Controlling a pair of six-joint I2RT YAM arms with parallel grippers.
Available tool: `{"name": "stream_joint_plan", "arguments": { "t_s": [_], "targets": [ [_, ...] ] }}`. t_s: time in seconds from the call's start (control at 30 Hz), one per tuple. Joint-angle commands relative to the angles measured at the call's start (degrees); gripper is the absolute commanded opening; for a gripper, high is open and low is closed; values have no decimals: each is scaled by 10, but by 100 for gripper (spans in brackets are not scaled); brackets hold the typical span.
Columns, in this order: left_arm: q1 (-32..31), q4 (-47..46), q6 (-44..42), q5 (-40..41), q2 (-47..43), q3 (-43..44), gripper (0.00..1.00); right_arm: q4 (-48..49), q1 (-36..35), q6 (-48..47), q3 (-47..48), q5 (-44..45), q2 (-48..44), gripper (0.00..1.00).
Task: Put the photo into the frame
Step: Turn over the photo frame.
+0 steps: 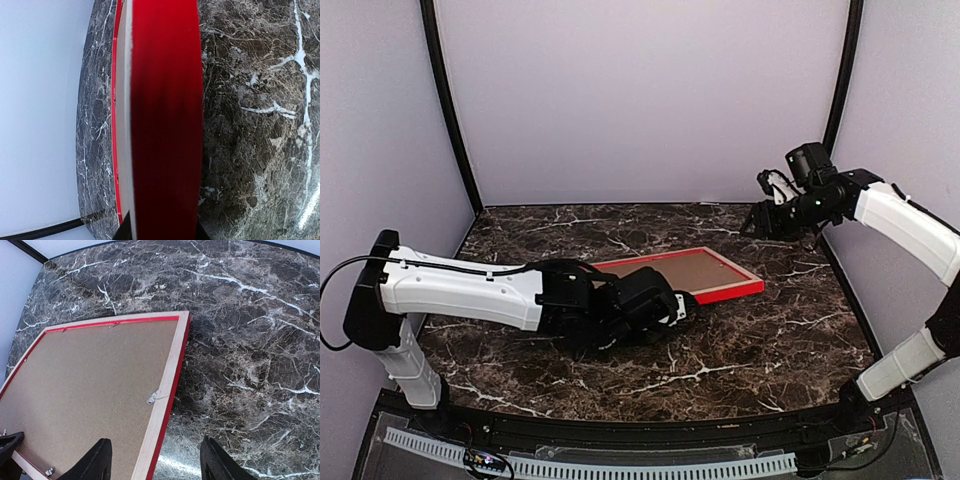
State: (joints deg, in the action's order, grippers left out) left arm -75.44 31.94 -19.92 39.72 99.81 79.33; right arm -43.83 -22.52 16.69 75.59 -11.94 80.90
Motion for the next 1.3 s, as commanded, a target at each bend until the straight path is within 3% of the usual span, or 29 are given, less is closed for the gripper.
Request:
{"name": "stream_joint_plan", "arguments": {
  "t_s": [0.0, 0.4, 0.9, 1.1, 1.27],
  "targets": [
    [17, 10, 38, -60, -56, 41, 0, 0, 7, -7, 36, 6, -23, 61],
    [104, 50, 60, -217, -157, 107, 0, 59, 9, -5, 39, -31, -33, 61],
    [235, 95, 134, -433, -187, 250, 0, 136, 7, -15, -5, -85, -63, 65],
    [265, 116, 153, -455, -172, 328, 0, 169, 7, -14, -15, -99, -83, 70],
    [288, 81, 214, -473, -177, 340, 0, 190, 3, 3, -29, -121, -76, 75]
  ]
}}
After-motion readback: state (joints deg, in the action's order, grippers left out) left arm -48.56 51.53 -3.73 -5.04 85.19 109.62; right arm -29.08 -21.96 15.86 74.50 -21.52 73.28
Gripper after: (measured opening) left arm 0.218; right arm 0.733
